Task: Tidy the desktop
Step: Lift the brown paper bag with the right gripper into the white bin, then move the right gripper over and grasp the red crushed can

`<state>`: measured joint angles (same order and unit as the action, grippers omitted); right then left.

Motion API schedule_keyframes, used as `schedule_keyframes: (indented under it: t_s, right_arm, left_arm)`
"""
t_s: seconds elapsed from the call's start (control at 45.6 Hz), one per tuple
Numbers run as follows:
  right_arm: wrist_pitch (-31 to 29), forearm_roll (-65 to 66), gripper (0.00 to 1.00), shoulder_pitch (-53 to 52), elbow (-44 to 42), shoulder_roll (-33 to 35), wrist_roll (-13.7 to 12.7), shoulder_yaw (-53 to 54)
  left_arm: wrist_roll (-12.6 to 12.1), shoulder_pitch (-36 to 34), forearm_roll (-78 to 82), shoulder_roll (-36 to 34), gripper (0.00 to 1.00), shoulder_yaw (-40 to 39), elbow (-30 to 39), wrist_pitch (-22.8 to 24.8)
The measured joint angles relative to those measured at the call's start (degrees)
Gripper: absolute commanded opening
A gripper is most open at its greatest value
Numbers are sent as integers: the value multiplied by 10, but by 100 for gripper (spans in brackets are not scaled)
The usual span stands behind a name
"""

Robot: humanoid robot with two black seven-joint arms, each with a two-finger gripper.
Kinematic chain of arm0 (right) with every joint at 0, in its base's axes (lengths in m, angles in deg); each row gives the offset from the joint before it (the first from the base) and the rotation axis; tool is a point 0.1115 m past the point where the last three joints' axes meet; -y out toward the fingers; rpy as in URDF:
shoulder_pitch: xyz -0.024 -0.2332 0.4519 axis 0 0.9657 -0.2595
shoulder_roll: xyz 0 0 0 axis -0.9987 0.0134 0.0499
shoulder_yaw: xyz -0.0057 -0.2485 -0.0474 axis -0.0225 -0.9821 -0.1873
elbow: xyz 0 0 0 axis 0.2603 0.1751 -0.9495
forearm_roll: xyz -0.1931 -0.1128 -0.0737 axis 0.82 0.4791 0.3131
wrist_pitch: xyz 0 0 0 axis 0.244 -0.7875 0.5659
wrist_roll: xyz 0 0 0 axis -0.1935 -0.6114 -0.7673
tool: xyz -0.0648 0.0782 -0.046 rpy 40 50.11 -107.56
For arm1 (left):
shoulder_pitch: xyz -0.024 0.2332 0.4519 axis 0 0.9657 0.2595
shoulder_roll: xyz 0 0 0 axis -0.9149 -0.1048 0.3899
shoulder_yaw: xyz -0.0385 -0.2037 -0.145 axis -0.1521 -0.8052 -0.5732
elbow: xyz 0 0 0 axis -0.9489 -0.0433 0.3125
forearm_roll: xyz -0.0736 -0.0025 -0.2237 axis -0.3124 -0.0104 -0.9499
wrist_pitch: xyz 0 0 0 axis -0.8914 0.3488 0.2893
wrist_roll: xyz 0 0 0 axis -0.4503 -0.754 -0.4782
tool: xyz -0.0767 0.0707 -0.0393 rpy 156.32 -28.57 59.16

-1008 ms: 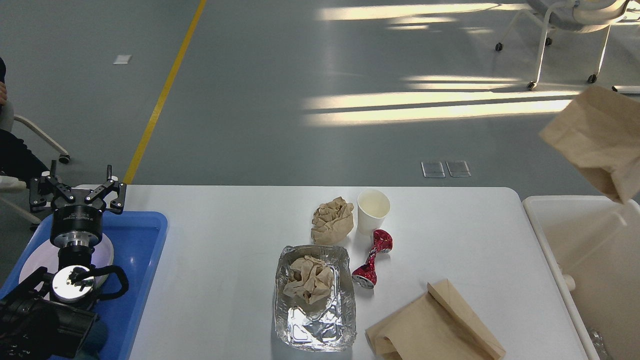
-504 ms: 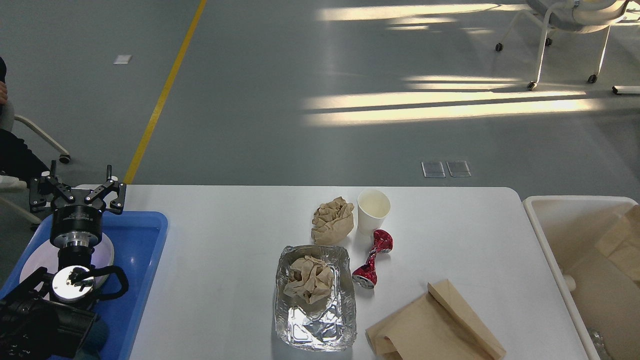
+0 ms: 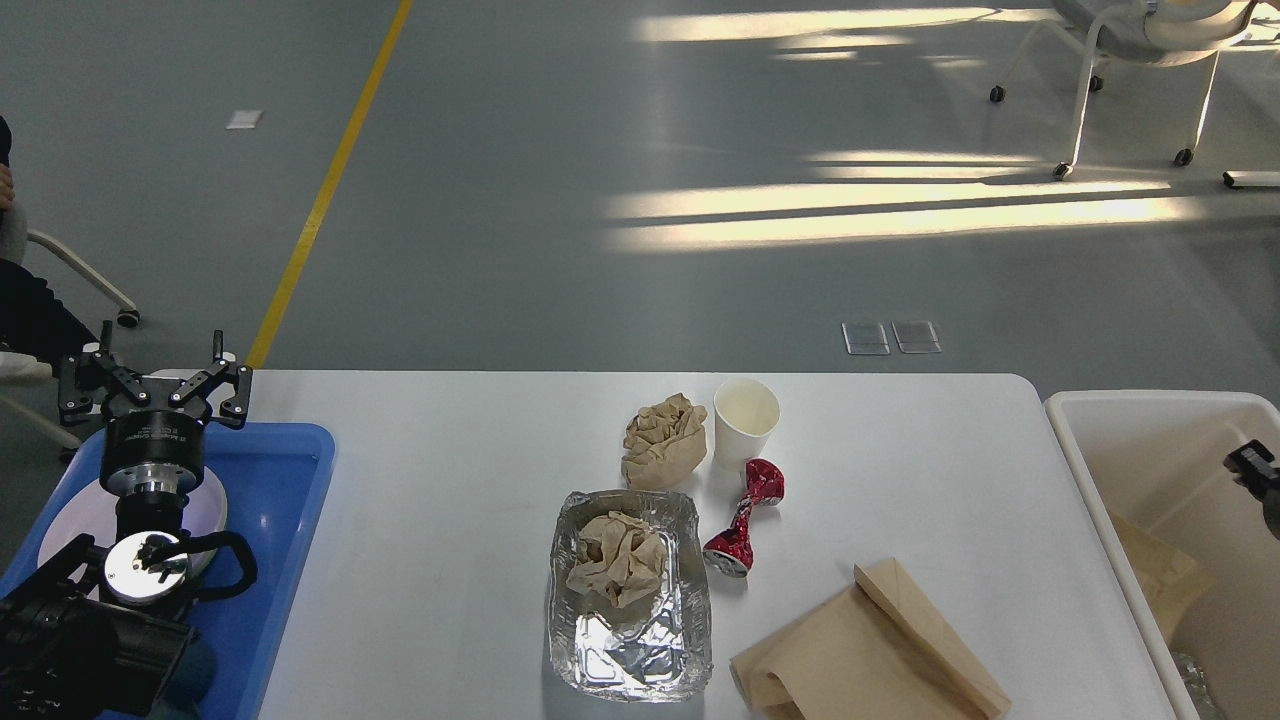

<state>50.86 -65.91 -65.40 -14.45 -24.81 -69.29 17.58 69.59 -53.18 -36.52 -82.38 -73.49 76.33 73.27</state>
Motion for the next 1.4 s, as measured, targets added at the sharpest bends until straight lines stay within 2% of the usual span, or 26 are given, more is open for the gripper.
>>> schedule_keyframes:
  t_s: [0.11,0.241,0.416,0.57,0.811,0.964,1.205,1.315,1.402]
  right_arm:
    - [-2,0,100,-42,3,-25,0,-27]
    - [-13,-1,100,-125,14,-72,0,-112]
    - [-63,-4,100,-245,62,-148,0,-207]
    - [-167,-4,100,-341,115,-218,0,-234]
    - [-362,-4,100,-441,133,-318,0,-235]
    - [-448,-4,100,-524,189,-340,0,-221]
    - [-485,-4,100,-630,264,-338,0,-187]
    - [-473,-4,100,-605,257,-338,0,-177]
    - [-439,-4,100,-556,241,-339,0,-165]
  left_arm:
    - [0,0,0,0,96,0,0,0]
    - [0,0,0,0,96,0,0,0]
    - [0,0,0,0,96,0,0,0]
    - [0,0,0,0,96,0,0,0]
    - [0,0,0,0,96,0,0,0]
    - [0,0,0,0,96,0,0,0]
    - [0,0,0,0,96,0,0,0]
    - [0,0,0,0,96,0,0,0]
    - [0,0,0,0,96,0,0,0]
